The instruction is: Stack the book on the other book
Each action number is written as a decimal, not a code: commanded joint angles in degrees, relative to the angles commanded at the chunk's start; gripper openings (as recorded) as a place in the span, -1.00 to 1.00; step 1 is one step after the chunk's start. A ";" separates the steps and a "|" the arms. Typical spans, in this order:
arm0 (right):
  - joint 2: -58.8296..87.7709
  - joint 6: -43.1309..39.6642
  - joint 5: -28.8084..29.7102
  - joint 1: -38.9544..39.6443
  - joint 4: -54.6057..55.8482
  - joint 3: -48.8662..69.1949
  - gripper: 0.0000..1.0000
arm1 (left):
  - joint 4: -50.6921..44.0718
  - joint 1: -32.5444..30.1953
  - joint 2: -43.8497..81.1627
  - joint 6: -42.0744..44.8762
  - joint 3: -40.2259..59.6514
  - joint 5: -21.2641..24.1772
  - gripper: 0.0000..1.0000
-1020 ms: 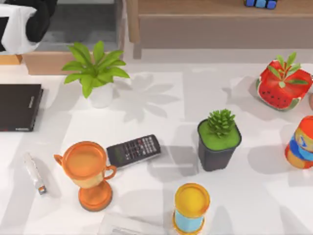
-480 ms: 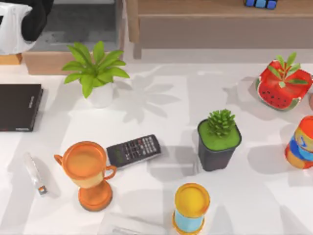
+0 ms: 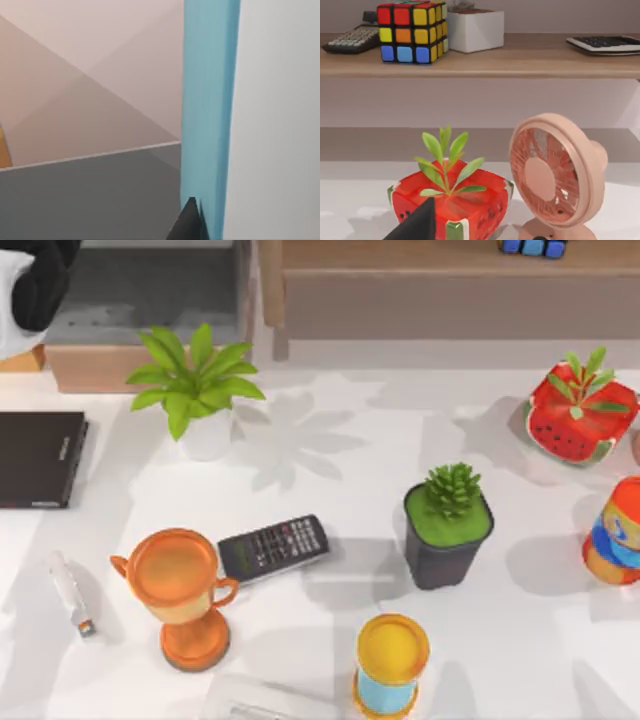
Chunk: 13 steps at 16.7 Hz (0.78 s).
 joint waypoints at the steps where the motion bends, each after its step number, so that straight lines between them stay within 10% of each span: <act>1: 0.00 0.00 0.00 0.00 0.00 0.00 1.00 | 1.19 0.45 -2.38 3.48 -1.93 2.11 -1.00; 13: 0.00 0.00 0.00 0.00 0.00 0.00 1.00 | 3.76 20.53 -25.14 65.14 -35.66 21.98 -1.00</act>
